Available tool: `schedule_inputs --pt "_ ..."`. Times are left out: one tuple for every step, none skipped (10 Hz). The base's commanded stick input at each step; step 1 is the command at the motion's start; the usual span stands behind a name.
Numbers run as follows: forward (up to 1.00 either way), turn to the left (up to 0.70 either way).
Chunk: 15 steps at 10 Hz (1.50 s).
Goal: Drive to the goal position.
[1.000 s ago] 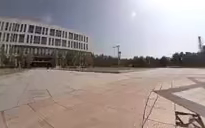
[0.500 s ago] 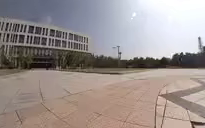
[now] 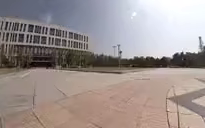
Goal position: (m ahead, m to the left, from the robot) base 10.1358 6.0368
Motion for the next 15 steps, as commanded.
schedule_inputs --pt "0.60 0.00" --pt "0.60 0.00" --pt "0.60 0.00" --pt "0.60 0.00" --pt "0.60 0.00" --pt "0.60 0.00" --pt "0.60 0.00" --pt "0.60 0.00" --pt "0.60 0.00" --pt "0.60 0.00" --pt "0.60 0.00" --pt "0.60 0.00" --pt "0.60 0.00" --pt "0.60 0.00" --pt "0.59 0.00"
